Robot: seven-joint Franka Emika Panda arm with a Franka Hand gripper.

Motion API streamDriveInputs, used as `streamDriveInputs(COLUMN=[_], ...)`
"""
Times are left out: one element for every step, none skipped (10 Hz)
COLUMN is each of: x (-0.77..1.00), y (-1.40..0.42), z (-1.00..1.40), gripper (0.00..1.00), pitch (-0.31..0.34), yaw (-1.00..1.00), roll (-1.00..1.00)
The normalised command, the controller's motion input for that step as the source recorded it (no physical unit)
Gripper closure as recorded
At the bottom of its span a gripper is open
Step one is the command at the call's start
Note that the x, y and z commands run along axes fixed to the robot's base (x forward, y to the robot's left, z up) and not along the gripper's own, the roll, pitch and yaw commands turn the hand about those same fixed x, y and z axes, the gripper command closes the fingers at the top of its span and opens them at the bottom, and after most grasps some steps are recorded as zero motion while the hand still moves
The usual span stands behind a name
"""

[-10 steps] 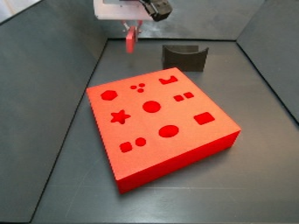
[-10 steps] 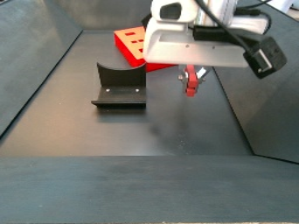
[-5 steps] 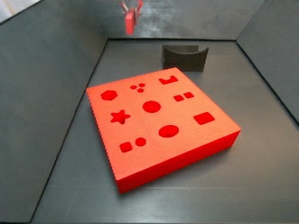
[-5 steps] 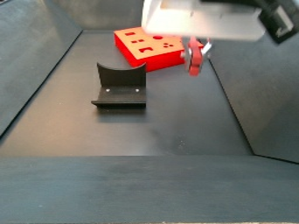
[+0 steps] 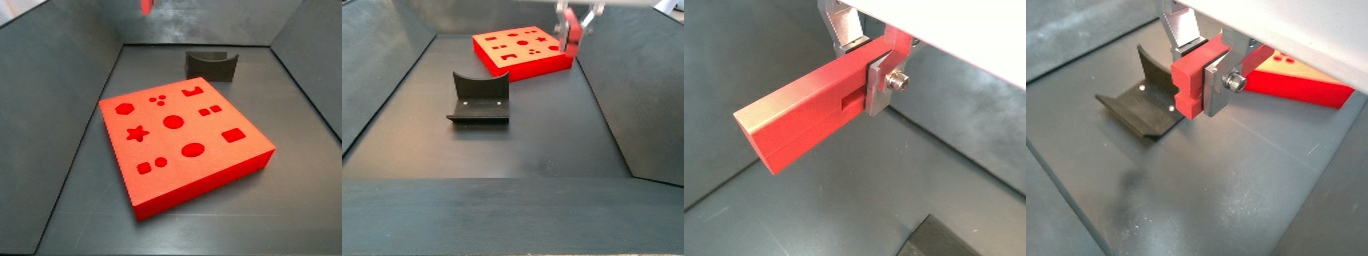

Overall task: Pick up the double-square object. Move up. Rotate the double-square object. Place the double-square object on the fixture. Regrasp the double-square object. Move to above the board. Insert the double-square object.
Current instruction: Place the double-square object on the fixture.

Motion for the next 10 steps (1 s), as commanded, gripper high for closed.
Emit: streamDriveInputs(x=[0.0, 1.0, 1.0, 1.0, 1.0, 1.0, 1.0, 1.0, 1.0, 1.0], y=[0.01, -0.15, -0.15, -0.13, -0.12, -0.11, -0.1, -0.09, -0.08, -0.07], z=[0.19, -0.11, -0.12, -0.1, -0.09, -0.08, -0.07, -0.06, -0.06, -0.05], gripper=[1.0, 1.0, 1.0, 1.0, 1.0, 1.0, 1.0, 1.0, 1.0, 1.0], pitch=[0.081, 0.18, 0.179, 0.165, 0.154, 0.144, 0.141, 0.142, 0.144, 0.153], yaw=[-0.01, 0.36, 0.33, 0.25, 0.2, 0.13, 0.09, 0.07, 0.06, 0.05], roll=[0.04, 0.19, 0.18, 0.18, 0.17, 0.14, 0.11, 0.11, 0.1, 0.1])
